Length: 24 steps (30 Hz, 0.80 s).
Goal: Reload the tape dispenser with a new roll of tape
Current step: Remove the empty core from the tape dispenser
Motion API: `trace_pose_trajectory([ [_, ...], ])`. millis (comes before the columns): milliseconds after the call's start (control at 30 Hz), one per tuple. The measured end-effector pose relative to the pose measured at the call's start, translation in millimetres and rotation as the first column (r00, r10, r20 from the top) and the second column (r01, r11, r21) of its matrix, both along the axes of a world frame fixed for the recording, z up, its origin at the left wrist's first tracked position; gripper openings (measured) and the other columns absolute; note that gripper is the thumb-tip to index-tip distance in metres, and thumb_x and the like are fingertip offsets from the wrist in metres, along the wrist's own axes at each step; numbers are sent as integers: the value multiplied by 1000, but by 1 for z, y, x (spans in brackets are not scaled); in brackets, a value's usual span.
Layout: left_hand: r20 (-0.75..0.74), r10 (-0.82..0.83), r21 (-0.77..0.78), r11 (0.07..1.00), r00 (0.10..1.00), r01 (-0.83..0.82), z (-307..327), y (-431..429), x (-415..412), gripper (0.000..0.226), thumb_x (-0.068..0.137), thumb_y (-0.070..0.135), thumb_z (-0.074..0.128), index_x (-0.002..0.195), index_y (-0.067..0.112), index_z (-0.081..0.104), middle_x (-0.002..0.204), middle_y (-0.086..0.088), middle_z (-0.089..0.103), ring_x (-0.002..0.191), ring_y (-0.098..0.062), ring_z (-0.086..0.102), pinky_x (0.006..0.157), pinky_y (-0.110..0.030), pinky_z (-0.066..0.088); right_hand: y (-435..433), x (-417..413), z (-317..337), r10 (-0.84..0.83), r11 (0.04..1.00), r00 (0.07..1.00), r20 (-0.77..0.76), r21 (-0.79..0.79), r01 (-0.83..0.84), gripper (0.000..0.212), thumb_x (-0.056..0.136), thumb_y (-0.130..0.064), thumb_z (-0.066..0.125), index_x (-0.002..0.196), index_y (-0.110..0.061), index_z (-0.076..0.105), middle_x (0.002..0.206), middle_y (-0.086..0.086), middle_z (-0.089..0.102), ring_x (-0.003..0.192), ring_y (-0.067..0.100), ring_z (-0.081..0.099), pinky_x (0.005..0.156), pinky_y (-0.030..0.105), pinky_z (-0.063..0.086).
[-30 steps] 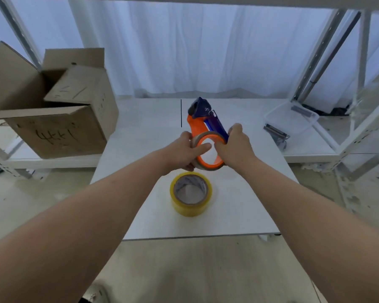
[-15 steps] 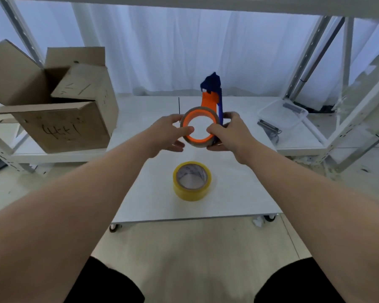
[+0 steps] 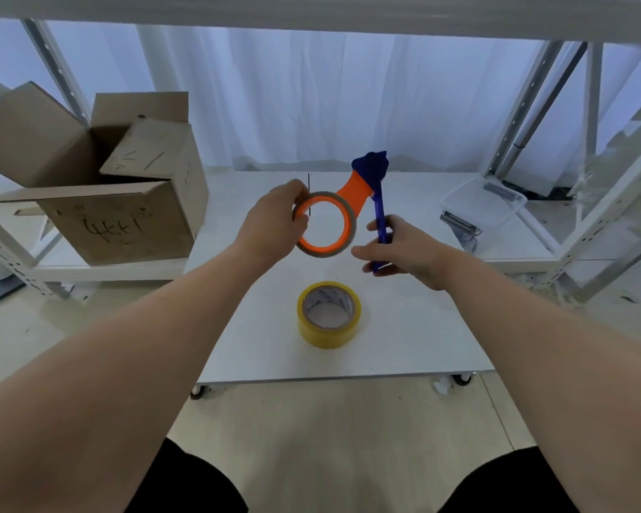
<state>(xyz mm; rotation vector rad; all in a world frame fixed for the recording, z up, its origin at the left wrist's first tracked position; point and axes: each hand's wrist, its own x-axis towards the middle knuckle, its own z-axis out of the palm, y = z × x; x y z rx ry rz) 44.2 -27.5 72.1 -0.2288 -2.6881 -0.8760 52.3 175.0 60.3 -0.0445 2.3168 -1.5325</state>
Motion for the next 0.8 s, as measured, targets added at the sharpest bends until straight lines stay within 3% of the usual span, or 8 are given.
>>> trace_pose_trajectory([
  [67,-4,-17,-14,1000,1000,17,-3,4,0,25,91,9,51,116,12,53,113,-8,60,92,-23,57,76,-27,42,-3,-1,-1,-64,997,998,-8,-40,64,59,82,-26,72,129,-12,39,113,12,61,94,21,64,86,34,55],
  [200,-7,-52,-64,997,999,51,-5,11,-1,26,93,10,49,118,12,54,113,-9,60,94,-23,57,76,-25,40,-10,-4,2,-206,945,978,-28,-266,191,39,85,-25,69,116,-14,48,107,9,66,93,23,67,84,34,56],
  [300,5,-74,-65,995,997,74,-7,11,0,29,92,13,53,120,12,53,115,-8,59,96,-20,56,77,-24,41,-11,-4,3,-231,937,971,-57,-280,207,24,85,-20,68,103,-18,53,105,11,67,94,27,66,81,33,56],
  [400,48,-115,-27,993,992,116,-6,9,1,35,90,23,58,123,13,51,119,-8,57,101,-21,57,81,-26,45,-12,-5,0,-262,935,962,-77,-265,234,23,85,-19,68,101,-18,53,109,14,67,94,27,66,78,32,57],
  [533,137,-169,-66,982,976,179,-7,8,4,56,85,41,63,130,14,44,127,-6,51,109,-19,52,85,-25,41,-15,-6,-5,-271,940,957,-104,-243,239,41,83,-19,70,117,-11,48,112,14,65,92,25,65,66,24,53],
  [667,15,-136,-208,969,991,136,-3,8,5,69,79,53,64,134,17,43,136,-5,45,123,-22,43,94,-31,39,-18,-8,-10,-279,946,952,-125,-206,250,46,81,-20,71,118,-11,45,114,15,62,99,29,65,74,28,55],
  [800,111,-132,-328,931,985,162,-9,12,4,104,59,62,75,141,17,28,138,-8,37,125,-28,40,96,-40,44,-22,-10,-10,-328,921,939,-101,-256,294,45,81,-23,70,119,-10,49,113,15,64,99,29,66,72,28,56],
])
